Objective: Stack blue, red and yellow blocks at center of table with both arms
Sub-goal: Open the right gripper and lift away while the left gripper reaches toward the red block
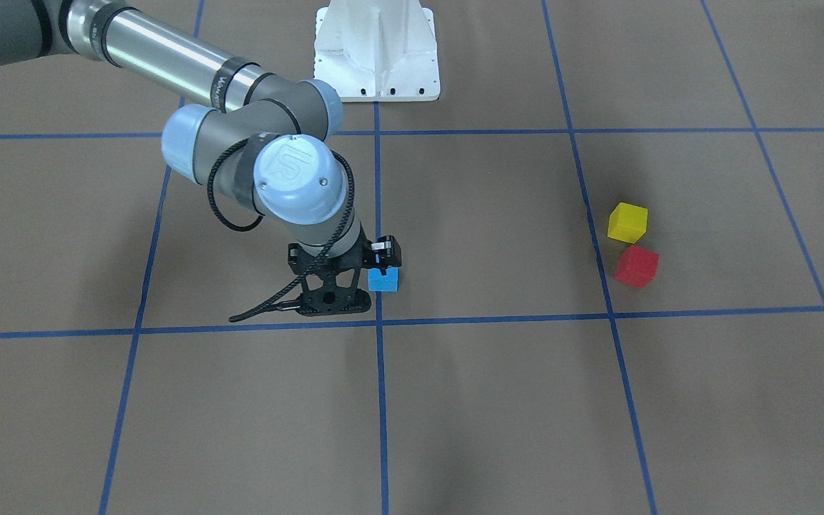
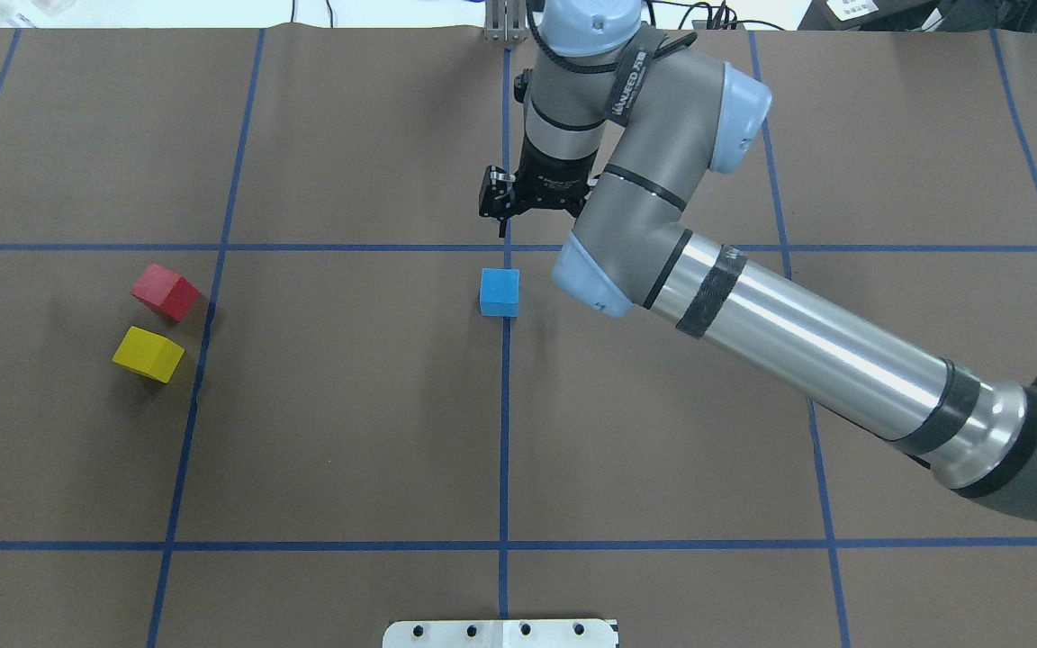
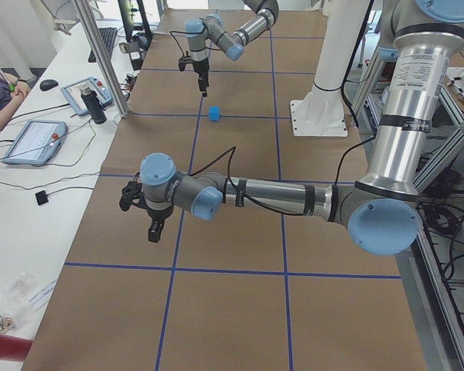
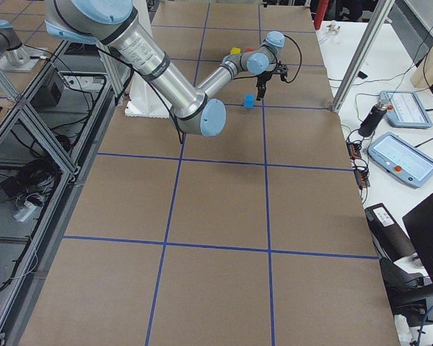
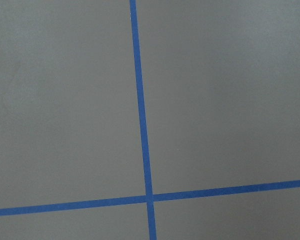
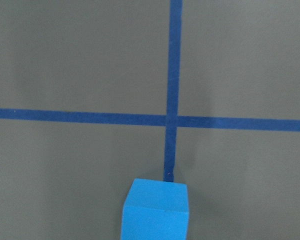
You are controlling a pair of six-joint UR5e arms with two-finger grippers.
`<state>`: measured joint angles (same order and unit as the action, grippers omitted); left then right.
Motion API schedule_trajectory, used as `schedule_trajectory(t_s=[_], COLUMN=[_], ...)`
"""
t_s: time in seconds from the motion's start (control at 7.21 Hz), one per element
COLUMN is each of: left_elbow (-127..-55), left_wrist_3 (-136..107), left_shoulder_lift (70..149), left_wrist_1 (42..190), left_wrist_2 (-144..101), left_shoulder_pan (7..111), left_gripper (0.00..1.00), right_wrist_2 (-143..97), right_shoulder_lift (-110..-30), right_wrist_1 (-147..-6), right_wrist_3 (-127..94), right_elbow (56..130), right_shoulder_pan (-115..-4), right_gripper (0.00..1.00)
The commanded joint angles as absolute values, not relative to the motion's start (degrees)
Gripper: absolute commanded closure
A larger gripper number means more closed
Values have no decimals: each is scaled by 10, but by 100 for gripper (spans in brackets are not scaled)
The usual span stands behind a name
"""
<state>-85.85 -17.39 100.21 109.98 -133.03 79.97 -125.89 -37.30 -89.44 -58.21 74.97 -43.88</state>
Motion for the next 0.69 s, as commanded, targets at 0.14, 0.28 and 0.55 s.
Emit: schedule_trajectory(t_s=[0.14,0.28,0.55], left_elbow=[-973,-975,-972], left_wrist_3=[-317,-315,-312], left_shoulder_lift=[1005,1005,1027], left_wrist_1=[1099,1100,1100], left_wrist_2=[-1264,-1258,-1214], left_shoulder_pan=[640,612,535], left_gripper=[0,0,0], right_wrist_2=[-1265,-1266,-1266], right_shoulder_lift=[-484,-510,-540], right_wrist_1=[-918,-918,-916], right_wrist_3=[-439,-401,-344], right_elbow=[825,825,825], right_shoulder_pan=[-539,-563,-584], right_gripper=[1,1,1])
